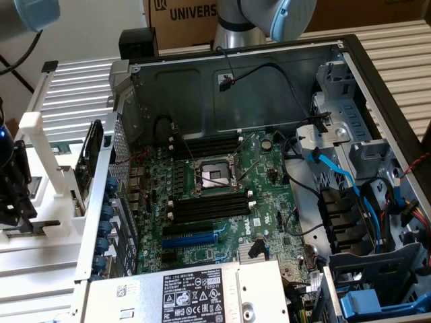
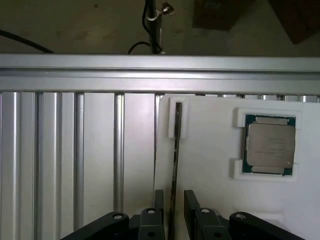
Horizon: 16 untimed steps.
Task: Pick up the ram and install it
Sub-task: 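Pick up the ram and move it above insertion slot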
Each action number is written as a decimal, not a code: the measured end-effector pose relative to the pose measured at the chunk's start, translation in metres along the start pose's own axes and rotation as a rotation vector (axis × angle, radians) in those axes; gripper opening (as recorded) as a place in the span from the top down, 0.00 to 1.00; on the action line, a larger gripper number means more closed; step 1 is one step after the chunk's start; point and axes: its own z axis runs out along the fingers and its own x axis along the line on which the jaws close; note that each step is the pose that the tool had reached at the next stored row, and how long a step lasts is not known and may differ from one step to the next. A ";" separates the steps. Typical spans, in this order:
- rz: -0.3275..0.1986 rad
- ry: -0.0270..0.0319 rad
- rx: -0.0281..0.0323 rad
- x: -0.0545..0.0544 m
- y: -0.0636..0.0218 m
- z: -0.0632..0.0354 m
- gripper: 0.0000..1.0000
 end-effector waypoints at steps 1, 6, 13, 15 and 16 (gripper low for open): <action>-0.017 0.0002 -0.0141 0.000 -0.0019 0.0060 0.69; -0.022 0.0004 -0.0232 0.000 -0.0020 0.0086 0.69; -0.022 0.0003 -0.0243 0.000 -0.0020 0.0087 0.69; -0.022 0.0003 -0.0246 0.000 -0.0020 0.0087 0.72; -0.022 0.0004 -0.0249 0.000 -0.0020 0.0087 0.84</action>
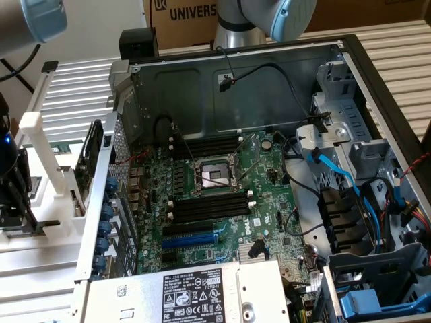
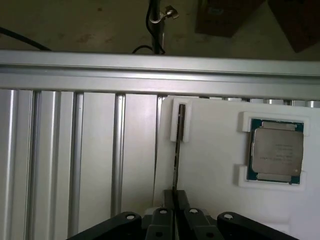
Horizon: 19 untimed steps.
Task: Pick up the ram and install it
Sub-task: 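Pick up the ram and move it above insertion slot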
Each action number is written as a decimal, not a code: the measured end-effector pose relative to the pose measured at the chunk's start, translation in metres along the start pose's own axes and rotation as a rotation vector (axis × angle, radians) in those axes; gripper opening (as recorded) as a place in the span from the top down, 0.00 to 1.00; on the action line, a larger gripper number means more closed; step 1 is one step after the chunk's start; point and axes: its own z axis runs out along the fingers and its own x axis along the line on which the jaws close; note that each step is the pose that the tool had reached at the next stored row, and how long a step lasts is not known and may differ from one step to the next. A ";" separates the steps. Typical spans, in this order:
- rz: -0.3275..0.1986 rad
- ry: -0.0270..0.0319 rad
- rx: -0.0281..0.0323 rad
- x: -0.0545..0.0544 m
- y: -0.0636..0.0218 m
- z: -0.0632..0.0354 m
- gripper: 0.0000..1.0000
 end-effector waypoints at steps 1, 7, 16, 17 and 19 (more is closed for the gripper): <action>0.000 0.0000 -0.0002 0.000 0.0000 0.0000 0.87; 0.000 0.0000 -0.0011 0.000 0.0000 0.0000 0.87; 0.006 0.0060 -0.0016 0.000 0.0000 -0.0026 0.87; 0.008 0.0084 -0.0015 0.000 0.0001 -0.0037 0.87; 0.011 0.0143 -0.0011 0.000 0.0002 -0.0061 0.87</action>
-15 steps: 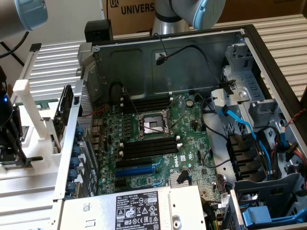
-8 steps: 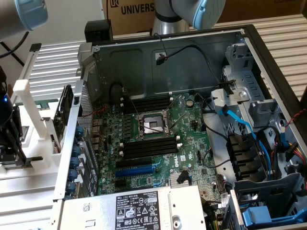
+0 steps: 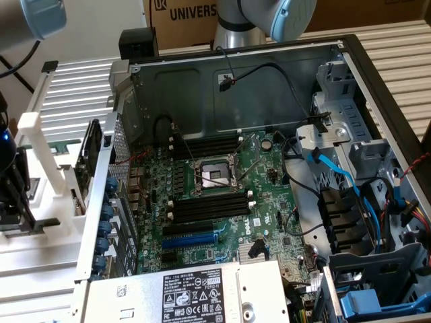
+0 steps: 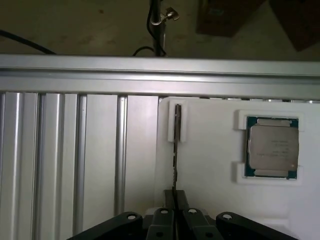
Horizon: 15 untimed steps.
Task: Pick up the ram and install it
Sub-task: 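Pick up the ram and move it above insertion slot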
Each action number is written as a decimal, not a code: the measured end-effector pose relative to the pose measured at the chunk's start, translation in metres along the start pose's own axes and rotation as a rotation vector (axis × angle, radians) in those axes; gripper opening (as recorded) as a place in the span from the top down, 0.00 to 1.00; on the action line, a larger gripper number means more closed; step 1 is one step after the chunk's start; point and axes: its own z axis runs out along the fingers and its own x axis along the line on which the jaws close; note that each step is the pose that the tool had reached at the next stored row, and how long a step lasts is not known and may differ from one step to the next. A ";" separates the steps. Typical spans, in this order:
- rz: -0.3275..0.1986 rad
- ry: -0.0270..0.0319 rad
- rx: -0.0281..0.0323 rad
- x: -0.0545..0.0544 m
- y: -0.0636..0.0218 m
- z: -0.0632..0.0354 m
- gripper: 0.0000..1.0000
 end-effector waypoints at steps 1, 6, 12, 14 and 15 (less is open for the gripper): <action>0.002 0.0018 0.0004 0.000 0.0000 -0.0009 0.87; 0.018 0.0038 0.0038 0.000 0.0006 -0.0037 0.87; 0.045 0.0037 0.0123 0.000 0.0018 -0.0155 0.87; 0.052 0.0042 0.0136 0.000 0.0020 -0.0198 0.87; 0.055 0.0044 0.0142 0.000 0.0021 -0.0217 0.87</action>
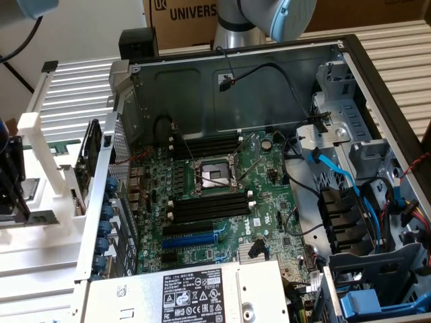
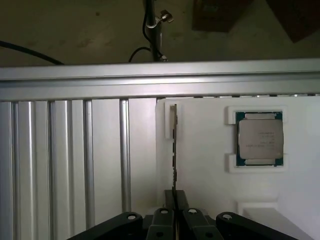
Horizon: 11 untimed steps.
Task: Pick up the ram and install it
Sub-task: 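Pick up the ram and move it above insertion slot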
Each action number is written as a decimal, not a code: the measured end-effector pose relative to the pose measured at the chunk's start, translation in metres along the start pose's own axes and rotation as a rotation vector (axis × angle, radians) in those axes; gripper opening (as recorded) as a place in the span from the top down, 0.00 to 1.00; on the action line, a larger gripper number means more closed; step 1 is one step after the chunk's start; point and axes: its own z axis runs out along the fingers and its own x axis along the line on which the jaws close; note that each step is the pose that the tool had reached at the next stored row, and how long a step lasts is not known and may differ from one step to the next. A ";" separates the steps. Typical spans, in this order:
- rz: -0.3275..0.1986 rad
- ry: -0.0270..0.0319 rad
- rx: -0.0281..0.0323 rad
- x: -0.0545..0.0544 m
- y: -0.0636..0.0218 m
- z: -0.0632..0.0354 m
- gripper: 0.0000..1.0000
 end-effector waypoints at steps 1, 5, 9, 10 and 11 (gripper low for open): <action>0.004 0.0003 0.0005 0.000 0.0001 -0.0021 0.87; 0.022 0.0017 0.0031 0.000 0.0003 -0.0123 0.87; 0.037 0.0037 0.0046 0.000 0.0005 -0.0204 0.87; 0.041 0.0041 0.0049 0.000 0.0006 -0.0227 0.87; 0.045 0.0045 0.0054 0.001 0.0007 -0.0249 0.87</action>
